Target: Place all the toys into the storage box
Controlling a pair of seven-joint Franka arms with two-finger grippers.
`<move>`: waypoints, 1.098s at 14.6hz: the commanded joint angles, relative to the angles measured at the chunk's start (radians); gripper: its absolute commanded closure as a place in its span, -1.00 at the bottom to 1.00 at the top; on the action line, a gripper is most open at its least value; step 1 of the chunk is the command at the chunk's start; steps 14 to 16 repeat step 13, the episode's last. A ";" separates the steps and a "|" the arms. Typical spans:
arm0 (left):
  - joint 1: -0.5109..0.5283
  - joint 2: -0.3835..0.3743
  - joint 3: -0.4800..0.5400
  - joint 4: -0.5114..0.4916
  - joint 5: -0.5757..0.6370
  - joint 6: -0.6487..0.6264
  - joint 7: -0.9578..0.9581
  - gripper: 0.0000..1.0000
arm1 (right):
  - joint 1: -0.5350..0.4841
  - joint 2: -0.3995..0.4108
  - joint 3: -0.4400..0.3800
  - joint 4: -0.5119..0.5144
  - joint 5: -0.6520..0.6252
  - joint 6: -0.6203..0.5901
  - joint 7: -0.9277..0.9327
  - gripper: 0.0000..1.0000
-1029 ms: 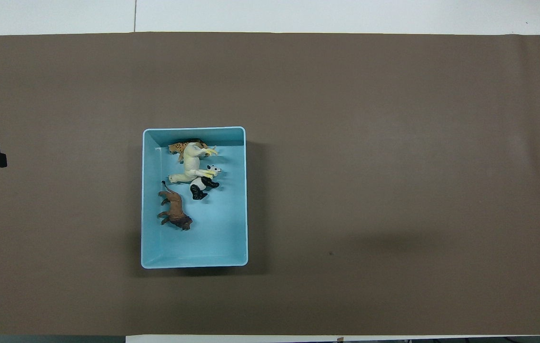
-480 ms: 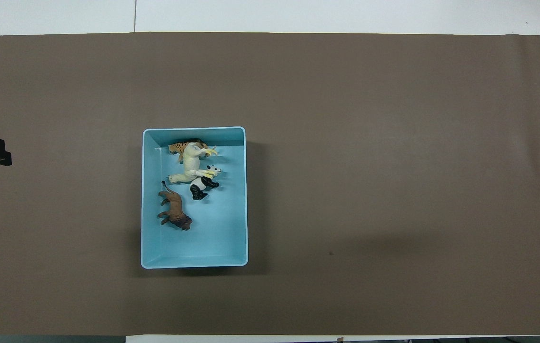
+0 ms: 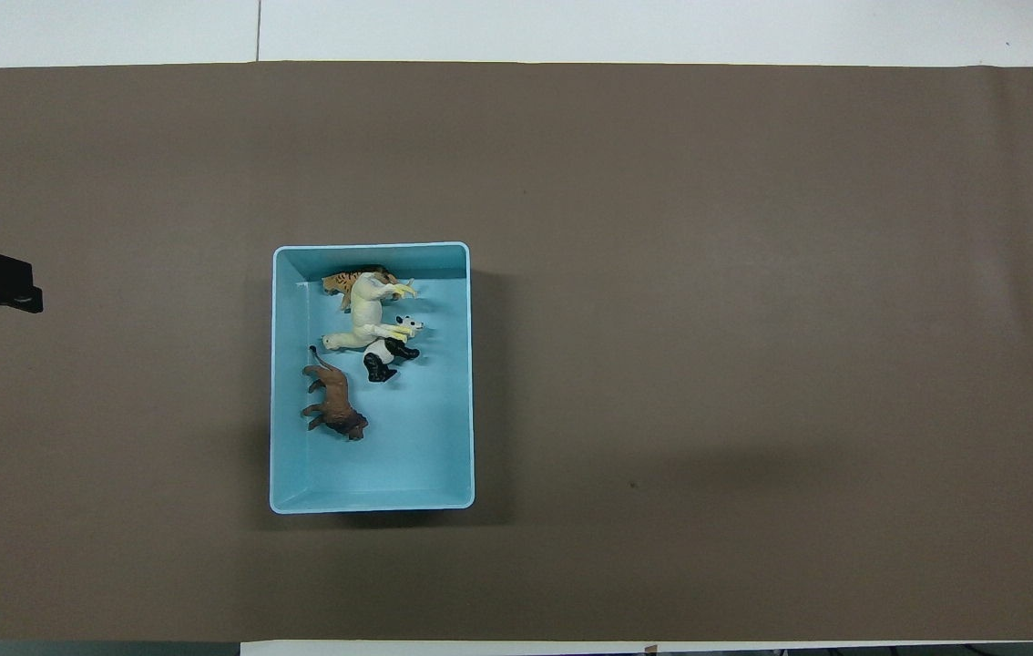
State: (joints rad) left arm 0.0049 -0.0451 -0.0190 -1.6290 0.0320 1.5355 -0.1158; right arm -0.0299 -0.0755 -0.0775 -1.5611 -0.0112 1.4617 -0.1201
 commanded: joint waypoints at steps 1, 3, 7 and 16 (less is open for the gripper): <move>-0.022 -0.001 0.018 -0.003 -0.015 0.009 0.010 -1.00 | 0.008 -0.007 -0.010 -0.002 -0.012 -0.003 -0.016 -1.00; -0.022 -0.002 0.018 -0.002 -0.020 0.012 0.010 -1.00 | 0.008 -0.007 -0.010 -0.002 -0.012 -0.003 -0.016 -1.00; -0.016 -0.001 0.018 -0.003 -0.066 0.034 0.004 -1.00 | 0.008 -0.007 -0.010 -0.002 -0.010 -0.004 -0.016 -1.00; -0.016 -0.004 0.014 -0.005 -0.066 0.020 0.033 -1.00 | 0.007 -0.007 -0.010 -0.002 -0.010 -0.006 -0.018 -1.00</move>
